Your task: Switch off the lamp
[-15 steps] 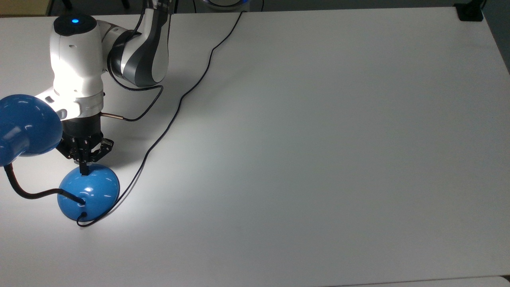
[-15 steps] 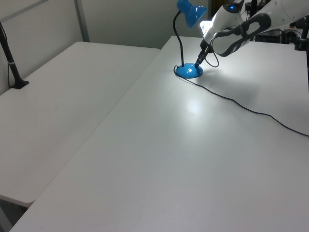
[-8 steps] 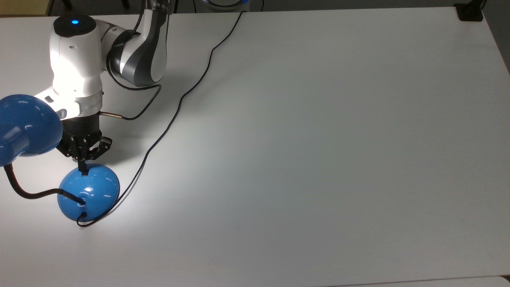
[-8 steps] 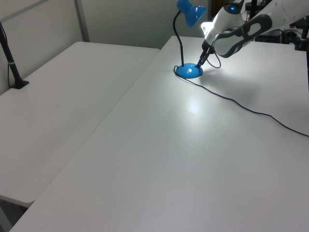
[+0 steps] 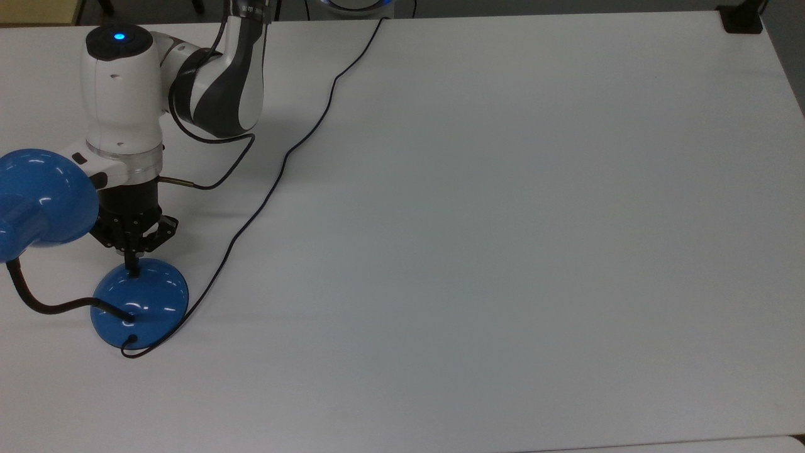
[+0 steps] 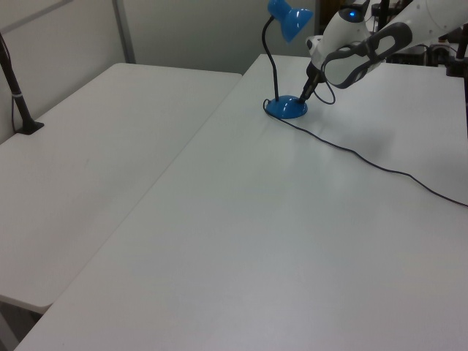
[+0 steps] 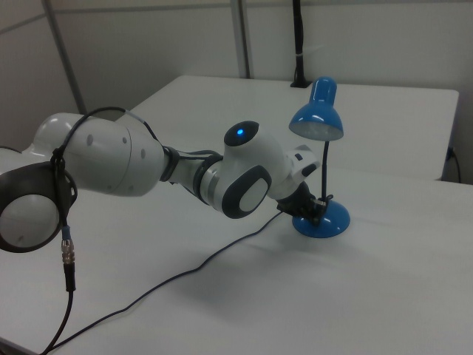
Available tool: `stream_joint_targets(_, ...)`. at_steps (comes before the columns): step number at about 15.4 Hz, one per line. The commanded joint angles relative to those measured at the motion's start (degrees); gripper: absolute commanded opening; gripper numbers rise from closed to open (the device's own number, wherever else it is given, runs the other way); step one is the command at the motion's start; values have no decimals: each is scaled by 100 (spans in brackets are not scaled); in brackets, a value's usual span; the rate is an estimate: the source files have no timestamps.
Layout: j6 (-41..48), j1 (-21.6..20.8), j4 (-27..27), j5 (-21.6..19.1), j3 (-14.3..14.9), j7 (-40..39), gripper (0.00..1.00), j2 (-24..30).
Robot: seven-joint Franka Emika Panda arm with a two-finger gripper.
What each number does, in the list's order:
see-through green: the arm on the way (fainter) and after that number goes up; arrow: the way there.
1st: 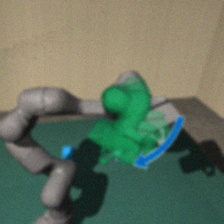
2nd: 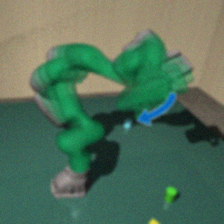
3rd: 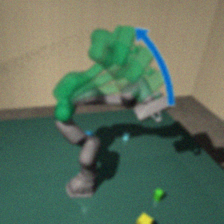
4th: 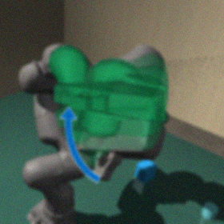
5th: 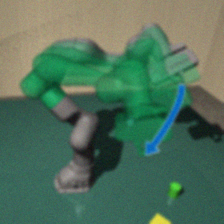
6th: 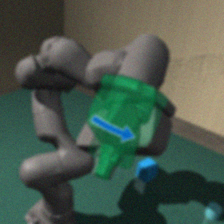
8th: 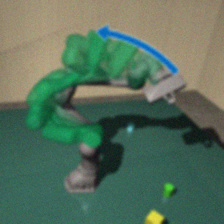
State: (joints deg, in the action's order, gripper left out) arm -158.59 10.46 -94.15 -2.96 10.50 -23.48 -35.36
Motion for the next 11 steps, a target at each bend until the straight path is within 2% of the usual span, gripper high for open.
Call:
stream_joint_targets(1, 82, 0, -453, 129, 13, 19, 0, 387)
stream_joint_targets(4, 1027, -17, -981, 129, 13, -209, 0, 1055)
stream_joint_targets(5, 1641, -26, -973, 129, 22, -209, 7, 1231)
stream_joint_targets(6, 2308, -26, -956, 129, 22, -209, 24, 1424)
stream_joint_targets(8, 3591, -61, -877, 129, 14, -209, 70, 1941)
stream_joint_targets(9, 4016, -79, -877, 129, -13, -192, 100, 2171)
stream_joint_targets(11, 4702, -219, -868, 111, -30, -148, 100, 2654)
